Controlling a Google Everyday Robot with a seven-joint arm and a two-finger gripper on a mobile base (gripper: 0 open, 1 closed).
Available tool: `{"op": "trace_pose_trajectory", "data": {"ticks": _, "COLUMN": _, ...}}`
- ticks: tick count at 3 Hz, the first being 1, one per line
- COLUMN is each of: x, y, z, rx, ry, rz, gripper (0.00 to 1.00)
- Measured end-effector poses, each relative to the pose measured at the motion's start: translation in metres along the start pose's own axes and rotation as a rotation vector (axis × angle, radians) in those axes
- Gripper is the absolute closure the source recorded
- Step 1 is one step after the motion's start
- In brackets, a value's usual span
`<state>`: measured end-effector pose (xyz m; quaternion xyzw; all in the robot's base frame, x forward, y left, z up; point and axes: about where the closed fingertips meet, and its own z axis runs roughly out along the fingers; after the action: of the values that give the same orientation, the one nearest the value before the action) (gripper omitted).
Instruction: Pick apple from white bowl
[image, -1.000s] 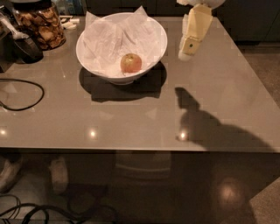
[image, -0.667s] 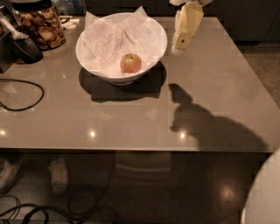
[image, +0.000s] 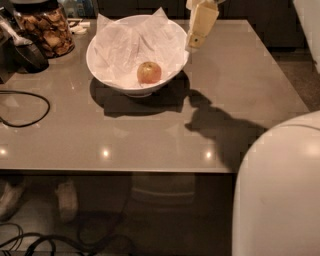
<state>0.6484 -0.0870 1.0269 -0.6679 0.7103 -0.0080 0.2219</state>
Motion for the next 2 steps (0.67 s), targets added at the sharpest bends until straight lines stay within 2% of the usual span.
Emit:
{"op": "trace_pose_trajectory", "data": {"ticks": 1, "x": 0.000, "y": -0.015, "z": 0.007, "rx": 0.013, "ry": 0.001, "rz": 0.012, "gripper": 0.19}}
{"op": "trace_pose_trajectory", "data": {"ticks": 2, "x": -0.003, "y": -0.022, "z": 0.021, "rx": 0.004, "ry": 0.001, "rz": 0.014, "gripper": 0.14}}
